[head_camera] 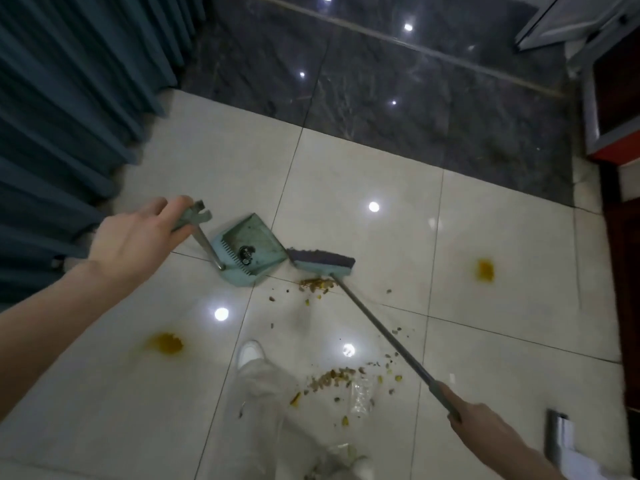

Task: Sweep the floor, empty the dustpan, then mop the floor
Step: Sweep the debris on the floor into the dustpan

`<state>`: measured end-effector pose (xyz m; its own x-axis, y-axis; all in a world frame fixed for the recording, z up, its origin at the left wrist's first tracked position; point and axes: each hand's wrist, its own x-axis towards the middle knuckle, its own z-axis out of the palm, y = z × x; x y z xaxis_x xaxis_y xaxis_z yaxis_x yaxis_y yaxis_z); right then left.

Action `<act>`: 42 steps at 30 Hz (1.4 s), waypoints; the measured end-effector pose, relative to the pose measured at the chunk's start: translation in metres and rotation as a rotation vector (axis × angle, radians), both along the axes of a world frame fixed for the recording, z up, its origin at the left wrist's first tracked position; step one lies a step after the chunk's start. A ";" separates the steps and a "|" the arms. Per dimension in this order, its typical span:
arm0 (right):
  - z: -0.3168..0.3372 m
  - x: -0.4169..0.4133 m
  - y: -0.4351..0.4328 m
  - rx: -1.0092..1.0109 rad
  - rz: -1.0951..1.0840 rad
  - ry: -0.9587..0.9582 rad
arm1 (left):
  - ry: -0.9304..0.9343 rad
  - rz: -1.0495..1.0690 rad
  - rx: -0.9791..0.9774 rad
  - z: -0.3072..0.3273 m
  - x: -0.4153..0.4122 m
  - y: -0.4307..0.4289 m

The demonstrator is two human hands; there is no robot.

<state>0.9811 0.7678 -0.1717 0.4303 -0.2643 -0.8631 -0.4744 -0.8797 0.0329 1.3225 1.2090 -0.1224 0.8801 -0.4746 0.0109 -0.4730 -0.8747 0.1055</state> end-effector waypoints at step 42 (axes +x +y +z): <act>-0.040 0.064 0.029 -0.053 -0.061 -0.207 | -0.032 0.010 0.008 0.028 -0.092 0.058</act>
<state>1.0451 0.7968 -0.2114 0.5788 -0.3377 -0.7423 -0.5282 -0.8487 -0.0257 1.2303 1.2674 -0.0945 0.8839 -0.4662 0.0358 -0.4675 -0.8800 0.0835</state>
